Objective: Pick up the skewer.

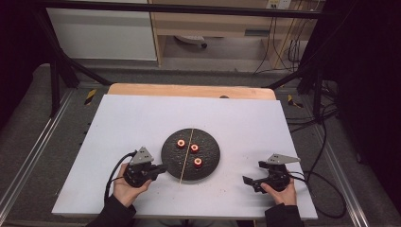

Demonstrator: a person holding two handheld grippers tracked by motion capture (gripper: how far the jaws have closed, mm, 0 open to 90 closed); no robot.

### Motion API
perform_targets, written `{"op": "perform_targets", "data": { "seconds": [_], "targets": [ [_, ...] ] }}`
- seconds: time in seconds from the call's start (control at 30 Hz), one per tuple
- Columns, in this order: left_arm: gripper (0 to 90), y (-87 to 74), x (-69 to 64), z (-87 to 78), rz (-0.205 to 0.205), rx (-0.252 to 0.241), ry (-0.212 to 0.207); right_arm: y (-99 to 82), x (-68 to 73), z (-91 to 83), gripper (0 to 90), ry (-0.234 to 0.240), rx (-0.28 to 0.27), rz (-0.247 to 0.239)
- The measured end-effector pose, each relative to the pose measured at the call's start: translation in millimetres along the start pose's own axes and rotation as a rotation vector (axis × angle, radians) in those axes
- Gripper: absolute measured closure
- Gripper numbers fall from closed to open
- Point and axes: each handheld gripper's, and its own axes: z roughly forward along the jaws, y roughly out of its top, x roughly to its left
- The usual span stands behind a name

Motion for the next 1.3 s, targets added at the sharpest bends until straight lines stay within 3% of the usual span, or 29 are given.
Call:
{"op": "perform_targets", "data": {
  "seconds": [0.5, 0.73, 1.17, 1.3],
  "targets": [
    [89.8, 19.6, -19.3, 36.7, 0.005, 0.021, -0.060, -0.1, -0.2, 0.6, 1.0, 0.002, 0.003, -0.004],
    [89.8, 17.0, -27.8, 52.9, 0.024, 0.062, -0.060, -0.3, 0.1, 0.4, 1.0, 0.003, 0.002, -0.002],
    [89.8, 12.3, -25.8, 56.7, 0.029, 0.100, -0.041, -0.4, -0.1, 0.8, 1.0, 0.005, 0.003, -0.006],
    [89.8, 11.4, -21.4, 53.0, 0.024, 0.105, -0.018, -0.5, 0.0, 1.0, 1.0, 0.005, 0.004, -0.007]
  ]
}}
